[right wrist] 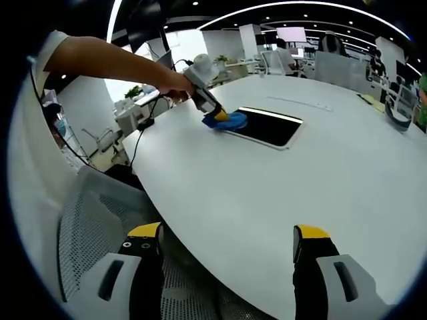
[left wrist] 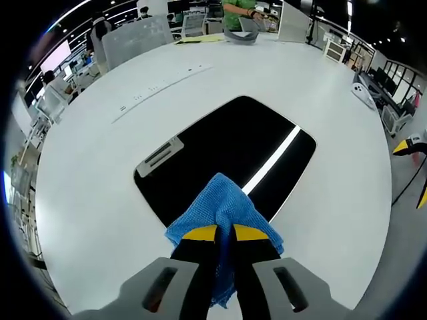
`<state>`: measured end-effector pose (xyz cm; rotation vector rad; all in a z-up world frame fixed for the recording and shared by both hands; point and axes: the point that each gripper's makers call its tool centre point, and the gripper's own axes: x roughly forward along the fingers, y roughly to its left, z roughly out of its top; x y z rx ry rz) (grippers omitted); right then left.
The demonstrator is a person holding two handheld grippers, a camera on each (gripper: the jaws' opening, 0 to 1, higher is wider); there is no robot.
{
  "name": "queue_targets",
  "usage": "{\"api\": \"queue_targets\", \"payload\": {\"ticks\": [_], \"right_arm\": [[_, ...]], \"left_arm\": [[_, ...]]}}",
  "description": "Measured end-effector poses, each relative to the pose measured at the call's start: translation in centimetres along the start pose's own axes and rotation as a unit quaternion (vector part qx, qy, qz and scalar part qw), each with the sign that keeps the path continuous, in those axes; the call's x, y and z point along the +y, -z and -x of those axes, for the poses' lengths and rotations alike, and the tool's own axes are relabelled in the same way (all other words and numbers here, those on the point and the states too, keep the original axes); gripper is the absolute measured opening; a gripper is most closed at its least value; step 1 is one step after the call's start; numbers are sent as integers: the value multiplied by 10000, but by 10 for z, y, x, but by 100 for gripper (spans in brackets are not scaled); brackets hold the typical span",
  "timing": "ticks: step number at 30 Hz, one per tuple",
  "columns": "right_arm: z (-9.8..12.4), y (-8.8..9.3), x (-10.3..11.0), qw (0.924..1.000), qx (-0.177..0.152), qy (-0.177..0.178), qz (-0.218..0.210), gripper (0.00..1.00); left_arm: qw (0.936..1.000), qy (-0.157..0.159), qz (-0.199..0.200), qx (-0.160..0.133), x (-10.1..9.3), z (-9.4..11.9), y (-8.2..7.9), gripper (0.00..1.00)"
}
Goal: Wipe the mirror surface with the cleaning cloth until all visible marks leave the cleaned area.
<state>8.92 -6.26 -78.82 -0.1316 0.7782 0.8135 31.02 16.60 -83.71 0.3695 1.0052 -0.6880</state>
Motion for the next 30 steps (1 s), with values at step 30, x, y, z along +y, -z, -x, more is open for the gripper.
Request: {"api": "queue_targets", "payload": {"ticks": [30], "right_arm": [[-1,-2,-3,10000,29,-42,46,78]], "left_arm": [[10000,62,-5,-9,0,-1,-1,6]]}}
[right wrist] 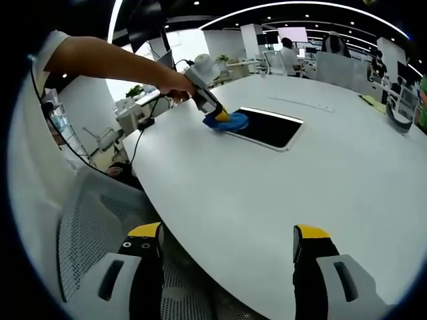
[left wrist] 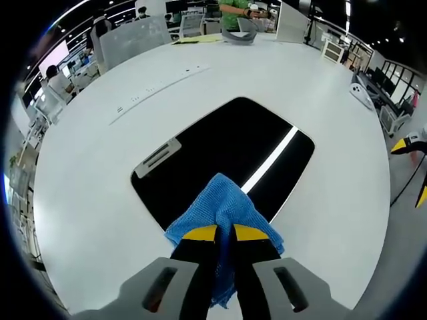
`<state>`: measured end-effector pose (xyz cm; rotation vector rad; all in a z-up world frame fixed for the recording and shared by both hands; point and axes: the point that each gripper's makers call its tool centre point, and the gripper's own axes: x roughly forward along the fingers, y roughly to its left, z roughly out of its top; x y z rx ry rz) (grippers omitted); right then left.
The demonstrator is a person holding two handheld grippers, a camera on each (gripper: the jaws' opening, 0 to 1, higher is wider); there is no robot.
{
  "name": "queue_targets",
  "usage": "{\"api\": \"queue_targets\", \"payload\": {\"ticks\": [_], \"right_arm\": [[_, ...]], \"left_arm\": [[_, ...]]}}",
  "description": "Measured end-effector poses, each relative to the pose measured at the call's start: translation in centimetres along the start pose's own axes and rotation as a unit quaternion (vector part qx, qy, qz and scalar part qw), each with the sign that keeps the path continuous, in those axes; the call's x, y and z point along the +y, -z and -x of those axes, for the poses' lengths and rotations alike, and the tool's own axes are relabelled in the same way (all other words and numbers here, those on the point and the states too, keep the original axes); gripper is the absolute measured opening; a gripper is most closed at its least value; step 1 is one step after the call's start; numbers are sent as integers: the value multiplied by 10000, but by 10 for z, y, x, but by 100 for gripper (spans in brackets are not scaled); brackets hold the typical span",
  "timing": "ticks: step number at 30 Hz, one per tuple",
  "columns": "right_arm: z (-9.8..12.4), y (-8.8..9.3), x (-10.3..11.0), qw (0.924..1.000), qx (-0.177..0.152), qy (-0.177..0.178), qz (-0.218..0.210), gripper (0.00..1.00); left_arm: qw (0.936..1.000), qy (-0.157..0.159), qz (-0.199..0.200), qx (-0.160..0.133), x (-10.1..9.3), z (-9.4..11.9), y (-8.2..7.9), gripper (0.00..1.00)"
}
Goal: Wipe the mirror surface with the cleaning cloth until all visible marks leave the cleaned area.
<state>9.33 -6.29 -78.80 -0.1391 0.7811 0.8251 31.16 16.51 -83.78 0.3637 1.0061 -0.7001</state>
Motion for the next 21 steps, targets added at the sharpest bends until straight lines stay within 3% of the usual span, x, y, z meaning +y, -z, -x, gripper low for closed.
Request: {"api": "queue_targets", "payload": {"ticks": [21], "right_arm": [[2,2,1,10000,13,20,-31,78]], "left_arm": [[9999,-30,28,-133,-8,-6,-11,6]]}}
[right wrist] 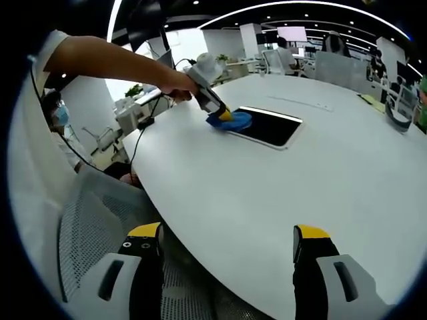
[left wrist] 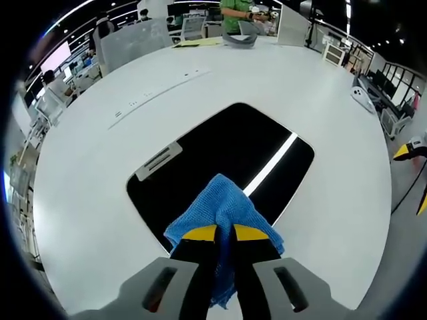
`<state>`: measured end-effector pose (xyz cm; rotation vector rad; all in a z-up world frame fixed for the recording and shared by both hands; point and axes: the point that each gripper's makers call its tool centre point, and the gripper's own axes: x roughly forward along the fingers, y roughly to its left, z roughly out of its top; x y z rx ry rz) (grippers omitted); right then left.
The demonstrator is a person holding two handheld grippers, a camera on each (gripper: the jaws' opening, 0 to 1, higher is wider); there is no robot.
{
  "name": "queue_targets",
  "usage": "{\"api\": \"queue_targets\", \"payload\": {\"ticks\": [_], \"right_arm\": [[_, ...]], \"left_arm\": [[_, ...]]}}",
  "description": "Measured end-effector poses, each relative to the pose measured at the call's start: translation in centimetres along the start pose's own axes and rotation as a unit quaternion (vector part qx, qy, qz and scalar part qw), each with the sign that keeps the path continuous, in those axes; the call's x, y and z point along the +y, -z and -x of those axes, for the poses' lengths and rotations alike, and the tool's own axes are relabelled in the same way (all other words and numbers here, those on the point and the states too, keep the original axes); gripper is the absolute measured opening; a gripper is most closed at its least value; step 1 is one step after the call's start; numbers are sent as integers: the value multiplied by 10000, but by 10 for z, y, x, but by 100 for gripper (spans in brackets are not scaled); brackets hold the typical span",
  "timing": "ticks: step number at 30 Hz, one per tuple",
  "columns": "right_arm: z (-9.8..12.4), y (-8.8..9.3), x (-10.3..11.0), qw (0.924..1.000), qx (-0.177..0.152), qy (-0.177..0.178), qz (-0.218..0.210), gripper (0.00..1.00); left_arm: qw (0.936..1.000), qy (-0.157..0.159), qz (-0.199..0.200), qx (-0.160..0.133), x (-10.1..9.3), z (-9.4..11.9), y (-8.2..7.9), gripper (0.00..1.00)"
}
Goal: Wipe the mirror surface with the cleaning cloth until all visible marks leave the cleaned area.
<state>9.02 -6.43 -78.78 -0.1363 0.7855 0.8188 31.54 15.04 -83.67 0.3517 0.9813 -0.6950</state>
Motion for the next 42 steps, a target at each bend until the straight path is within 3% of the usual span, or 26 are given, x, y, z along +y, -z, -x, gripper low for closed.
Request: {"api": "queue_targets", "payload": {"ticks": [20,42], "right_arm": [[0,0,-3,10000,-33,35,-69,78],[3,-7,-6,10000,-60,-70,-6,78]], "left_arm": [[9999,103,-23,-77,-14,-10,-14,6],[10000,-12,62,-63,-15,-10,-15,6]]}}
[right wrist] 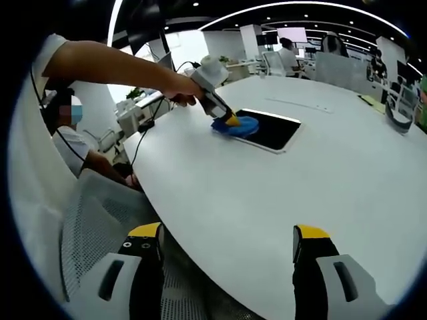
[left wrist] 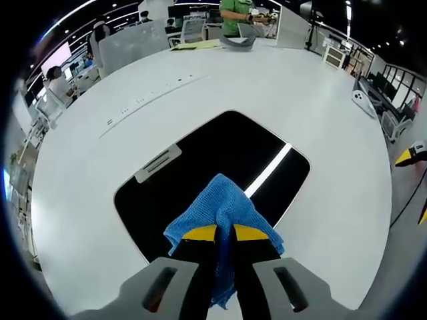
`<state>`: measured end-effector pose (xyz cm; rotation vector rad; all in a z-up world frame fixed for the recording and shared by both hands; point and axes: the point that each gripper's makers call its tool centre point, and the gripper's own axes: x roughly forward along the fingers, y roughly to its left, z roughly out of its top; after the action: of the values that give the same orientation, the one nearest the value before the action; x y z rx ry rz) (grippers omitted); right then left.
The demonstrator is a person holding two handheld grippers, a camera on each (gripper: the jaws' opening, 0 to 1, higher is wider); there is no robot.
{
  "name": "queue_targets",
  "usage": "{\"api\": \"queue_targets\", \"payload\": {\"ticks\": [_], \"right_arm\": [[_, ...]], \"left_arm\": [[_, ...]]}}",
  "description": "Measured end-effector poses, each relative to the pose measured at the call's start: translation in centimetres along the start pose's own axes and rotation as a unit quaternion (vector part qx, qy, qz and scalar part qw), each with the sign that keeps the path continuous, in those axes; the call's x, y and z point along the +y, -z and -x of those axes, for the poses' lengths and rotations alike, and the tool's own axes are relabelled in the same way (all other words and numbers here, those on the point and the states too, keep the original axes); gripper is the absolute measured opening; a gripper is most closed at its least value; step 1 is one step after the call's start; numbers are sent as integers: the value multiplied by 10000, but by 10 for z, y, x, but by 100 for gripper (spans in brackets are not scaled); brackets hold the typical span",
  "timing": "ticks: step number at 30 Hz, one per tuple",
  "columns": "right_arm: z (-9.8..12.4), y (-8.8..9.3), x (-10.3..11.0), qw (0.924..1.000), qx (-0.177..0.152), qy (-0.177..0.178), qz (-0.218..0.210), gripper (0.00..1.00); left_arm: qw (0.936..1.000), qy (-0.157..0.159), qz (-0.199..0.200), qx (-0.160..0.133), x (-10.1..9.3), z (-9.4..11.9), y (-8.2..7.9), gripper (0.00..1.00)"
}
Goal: Wipe the mirror surface with the cleaning cloth until all visible marks leave the cleaned area.
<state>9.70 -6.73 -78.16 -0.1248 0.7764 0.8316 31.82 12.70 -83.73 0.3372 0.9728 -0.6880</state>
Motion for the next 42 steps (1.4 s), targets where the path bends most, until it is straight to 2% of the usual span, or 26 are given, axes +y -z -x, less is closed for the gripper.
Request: {"api": "queue_targets", "payload": {"ticks": [4,7,10,13,42], "right_arm": [[-1,1,0,10000,12,-20,-5,78],[-1,0,0,10000,4,-23,-10,78],[-1,0,0,10000,10,-29,-3,78],[0,0,-1,10000,11,-26,0,78],[-1,-8,-9,10000,-56,8,44,78]], "left_arm": [[10000,-7,22,-7,0,-1,-1,6],[9996,-35,-279,37,-3,-1,-2,6],[10000,-4,-97,-22,-4,-3,-4,6],[9998,-11,-198,-1,-5,-3,-5,6],[9999,64,-139,-11,-5,-5,-7,6]]}}
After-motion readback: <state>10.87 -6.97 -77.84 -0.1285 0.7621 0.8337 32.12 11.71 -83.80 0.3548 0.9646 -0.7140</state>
